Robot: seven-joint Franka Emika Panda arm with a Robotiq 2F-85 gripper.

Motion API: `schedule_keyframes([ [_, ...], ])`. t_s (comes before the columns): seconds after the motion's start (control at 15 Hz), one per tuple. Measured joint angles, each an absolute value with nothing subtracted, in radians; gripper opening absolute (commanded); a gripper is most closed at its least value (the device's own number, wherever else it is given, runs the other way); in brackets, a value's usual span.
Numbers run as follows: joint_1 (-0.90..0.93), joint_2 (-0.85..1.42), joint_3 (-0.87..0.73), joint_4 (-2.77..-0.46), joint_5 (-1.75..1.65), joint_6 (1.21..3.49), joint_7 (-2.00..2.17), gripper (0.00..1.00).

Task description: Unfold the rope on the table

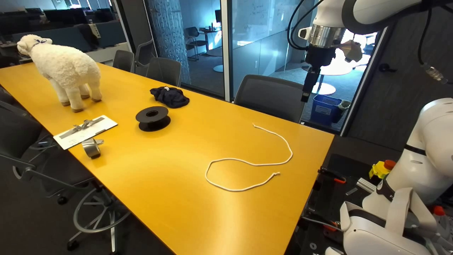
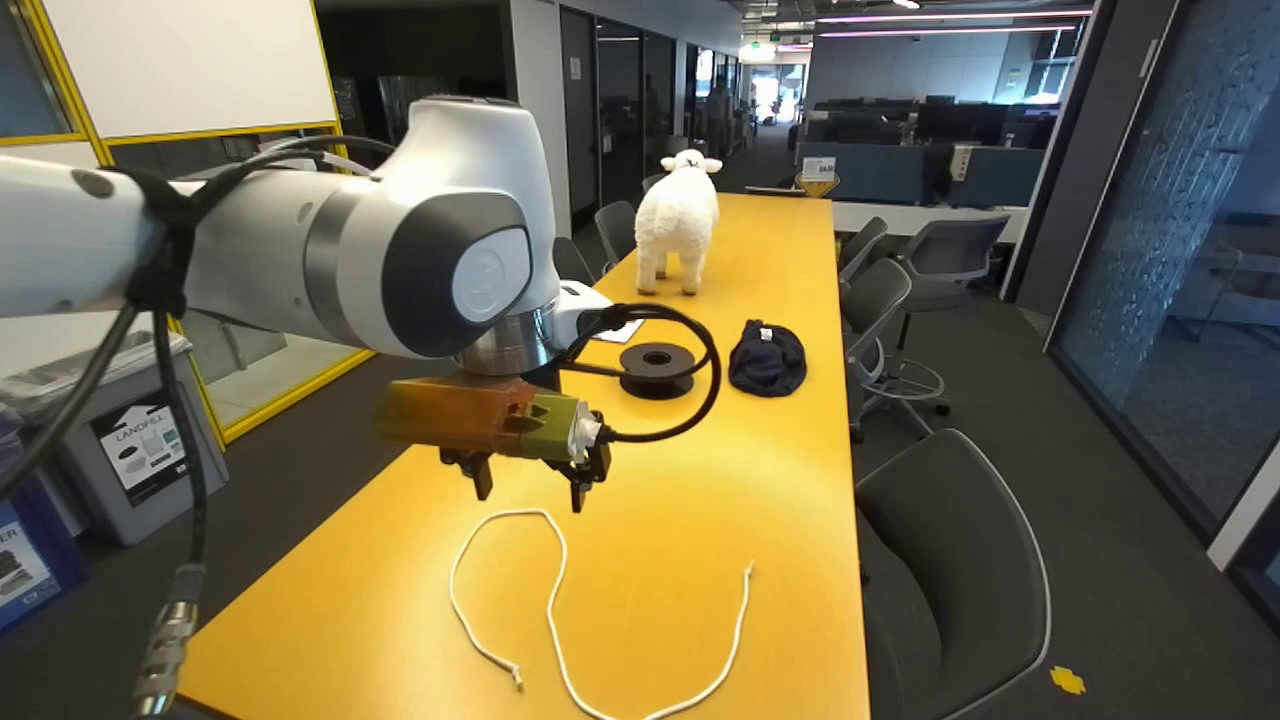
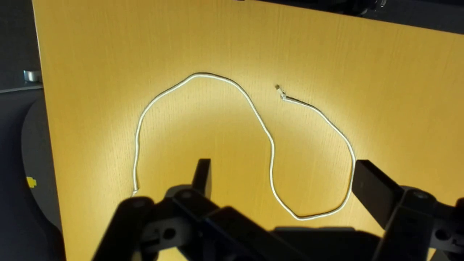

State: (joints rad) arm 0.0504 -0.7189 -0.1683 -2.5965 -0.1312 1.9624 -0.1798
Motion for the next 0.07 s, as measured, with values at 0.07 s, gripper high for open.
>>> schedule_keyframes([
  [0.07, 0.050, -0.719, -0.168, -2.596, -0.131, 1.962, -0.180, 1.00],
])
